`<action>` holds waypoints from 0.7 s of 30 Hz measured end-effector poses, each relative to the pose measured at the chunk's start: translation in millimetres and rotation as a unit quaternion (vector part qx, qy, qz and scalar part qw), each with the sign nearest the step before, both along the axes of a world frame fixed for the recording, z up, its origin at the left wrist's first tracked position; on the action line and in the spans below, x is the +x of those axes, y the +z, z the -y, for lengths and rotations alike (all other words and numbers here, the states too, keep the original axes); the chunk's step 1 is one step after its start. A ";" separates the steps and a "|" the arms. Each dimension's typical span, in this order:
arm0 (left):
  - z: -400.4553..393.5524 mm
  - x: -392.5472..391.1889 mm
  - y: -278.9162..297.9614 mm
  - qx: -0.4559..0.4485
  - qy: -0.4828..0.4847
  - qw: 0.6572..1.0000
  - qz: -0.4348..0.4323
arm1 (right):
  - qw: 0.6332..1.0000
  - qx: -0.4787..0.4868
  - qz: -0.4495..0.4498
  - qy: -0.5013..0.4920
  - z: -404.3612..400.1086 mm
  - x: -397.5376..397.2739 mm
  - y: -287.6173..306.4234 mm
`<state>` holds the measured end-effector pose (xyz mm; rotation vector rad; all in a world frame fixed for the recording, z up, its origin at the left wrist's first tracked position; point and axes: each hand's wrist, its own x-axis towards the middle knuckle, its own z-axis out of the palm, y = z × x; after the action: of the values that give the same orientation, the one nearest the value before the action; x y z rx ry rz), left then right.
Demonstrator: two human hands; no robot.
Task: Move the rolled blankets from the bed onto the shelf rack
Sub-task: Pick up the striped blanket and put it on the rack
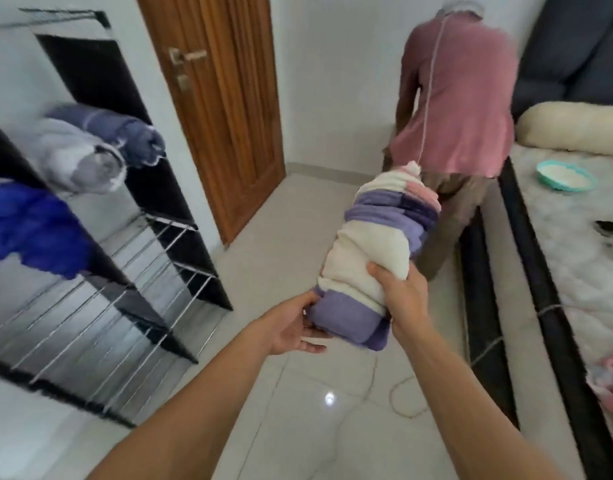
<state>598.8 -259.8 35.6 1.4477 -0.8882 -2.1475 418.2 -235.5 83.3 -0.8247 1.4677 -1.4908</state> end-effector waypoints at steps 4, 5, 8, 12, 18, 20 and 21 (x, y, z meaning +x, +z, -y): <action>-8.1 91.1 7.7 -0.023 0.125 0.992 -0.024 | 0.990 -0.007 -0.030 0.141 48.0 88.4 11.6; -9.8 112.2 9.4 -0.029 0.155 0.987 -0.026 | 0.983 -0.009 -0.037 0.177 58.9 111.3 14.0; -13.6 170.6 14.1 -0.039 0.244 0.969 -0.025 | 0.957 -0.026 -0.052 0.286 86.2 181.2 24.2; -19.0 225.1 22.2 -0.052 0.356 0.933 -0.020 | 0.904 -0.079 -0.080 0.413 115.6 262.6 31.8; -42.6 276.8 33.8 -0.063 0.510 0.858 -0.008 | 0.803 -0.117 -0.080 0.579 140.9 360.4 48.8; -54.8 290.5 45.4 -0.074 0.551 0.831 0.002 | 0.769 -0.122 -0.088 0.621 141.2 391.7 56.4; -60.5 296.7 51.2 -0.078 0.569 0.819 0.010 | 0.756 -0.120 -0.085 0.637 140.5 406.7 59.6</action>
<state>895.5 -199.3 86.7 1.3629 -0.0633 -1.1076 824.9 -376.0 142.9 -1.6759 0.4582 -0.5061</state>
